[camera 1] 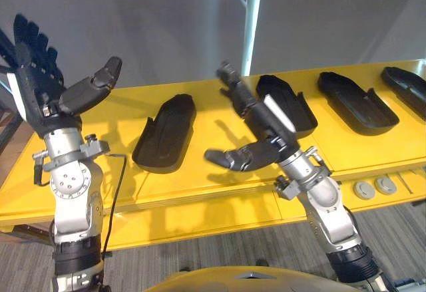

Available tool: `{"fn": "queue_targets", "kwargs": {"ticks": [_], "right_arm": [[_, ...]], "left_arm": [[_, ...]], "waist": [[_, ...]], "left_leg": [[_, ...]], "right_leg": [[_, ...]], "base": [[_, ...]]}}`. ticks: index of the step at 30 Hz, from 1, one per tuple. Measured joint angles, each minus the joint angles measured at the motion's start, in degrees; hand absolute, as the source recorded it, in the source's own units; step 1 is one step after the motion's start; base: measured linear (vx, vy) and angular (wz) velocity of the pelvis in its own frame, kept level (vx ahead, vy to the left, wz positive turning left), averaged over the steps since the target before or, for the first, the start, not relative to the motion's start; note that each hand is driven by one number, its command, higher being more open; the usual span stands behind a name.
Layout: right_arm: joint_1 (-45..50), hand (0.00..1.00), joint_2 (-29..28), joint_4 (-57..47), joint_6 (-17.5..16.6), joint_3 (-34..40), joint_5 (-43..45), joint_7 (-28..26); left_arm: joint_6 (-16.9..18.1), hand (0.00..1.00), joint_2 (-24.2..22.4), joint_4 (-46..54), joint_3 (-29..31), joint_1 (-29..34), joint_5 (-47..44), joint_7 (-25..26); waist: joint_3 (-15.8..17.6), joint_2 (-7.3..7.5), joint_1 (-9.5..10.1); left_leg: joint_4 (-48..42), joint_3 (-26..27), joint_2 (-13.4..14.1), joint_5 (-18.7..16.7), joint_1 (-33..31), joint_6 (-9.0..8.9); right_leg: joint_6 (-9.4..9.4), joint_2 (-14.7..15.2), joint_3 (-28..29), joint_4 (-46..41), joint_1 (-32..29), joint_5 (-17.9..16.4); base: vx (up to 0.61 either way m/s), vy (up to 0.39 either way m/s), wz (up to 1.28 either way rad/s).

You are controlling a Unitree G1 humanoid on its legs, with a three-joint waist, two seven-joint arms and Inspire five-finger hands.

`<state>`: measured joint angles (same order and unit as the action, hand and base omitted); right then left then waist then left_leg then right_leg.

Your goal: Walk over and take three plastic housings, then place them on the shelf

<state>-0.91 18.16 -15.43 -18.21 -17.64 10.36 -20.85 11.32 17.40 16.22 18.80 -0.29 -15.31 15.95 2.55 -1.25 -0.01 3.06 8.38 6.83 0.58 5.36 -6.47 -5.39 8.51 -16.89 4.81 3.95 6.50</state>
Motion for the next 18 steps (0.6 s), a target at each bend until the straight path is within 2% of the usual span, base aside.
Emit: {"fn": "queue_targets", "kwargs": {"ticks": [4, 7, 9, 11, 12, 18], "right_arm": [[0.04, 1.0, -0.18, 1.46, 0.46, -6.73, -2.78, -2.2], [0.04, 1.0, -0.53, 3.88, 0.43, -11.66, -3.93, -2.62], [-0.6, 1.0, -0.73, 5.77, -0.15, -14.52, -11.14, -0.89], [-1.87, 1.0, -0.84, 7.81, -0.67, -16.47, -16.14, 1.08], [-2.85, 1.0, -0.86, 9.74, -1.08, -17.55, -18.35, 2.27], [-6.49, 1.0, -0.95, 11.2, -2.76, -20.15, -16.98, 3.74]], "left_arm": [[-0.01, 1.0, -1.81, 0.04, 0.57, 4.68, -0.25, -1.24], [-0.03, 1.0, -4.38, 0.03, 0.57, 8.14, -4.0, -2.2], [-0.32, 1.0, -7.11, 0.03, 0.56, 10.88, -4.6, -3.29], [-0.58, 1.0, -7.83, -0.01, 0.47, 12.75, -4.57, -4.08], [-0.86, 1.0, -8.43, -0.03, 0.08, 14.03, -4.58, -4.4], [-1.09, 1.0, -10.43, -0.11, 0.32, 16.23, -4.61, -5.77]], "waist": [[-1.33, 0.88, 1.72], [-1.96, 1.41, 2.82], [-2.22, 1.66, 3.2], [-2.29, 1.77, 3.42], [-2.3, 1.79, 4.26], [-2.49, 1.44, 5.99]], "left_leg": [[0.63, -0.82, 0.07, 0.92, -1.18, -0.48], [1.26, -1.33, -0.06, 1.49, -1.16, -0.08], [1.24, -2.07, -0.28, 1.51, -1.79, -0.05], [1.27, -2.5, -0.29, 1.6, -1.97, -0.01], [1.31, -2.7, -0.24, 1.66, -2.02, -0.04], [1.68, -4.44, -0.17, 2.35, -2.82, -0.21]], "right_leg": [[0.07, -0.02, -1.18, -0.01, -0.9, -0.18], [0.04, 0.1, -1.68, -0.3, -0.82, -0.18], [0.02, 0.31, -2.5, -0.3, -0.84, -0.2], [-0.02, 0.32, -2.98, -0.3, -0.85, -0.27], [0.0, 0.29, -3.2, -0.3, -0.79, -0.35], [0.09, 0.21, -4.95, -0.31, -0.68, -0.55]], "base": [[0.0, -0.007, 0.17], [0.02, -0.003, 0.1], [0.0, 0.002, 0.15], [-0.01, -0.004, 0.14], [-0.01, -0.009, 0.09], [-0.02, -0.013, 0.16]]}}
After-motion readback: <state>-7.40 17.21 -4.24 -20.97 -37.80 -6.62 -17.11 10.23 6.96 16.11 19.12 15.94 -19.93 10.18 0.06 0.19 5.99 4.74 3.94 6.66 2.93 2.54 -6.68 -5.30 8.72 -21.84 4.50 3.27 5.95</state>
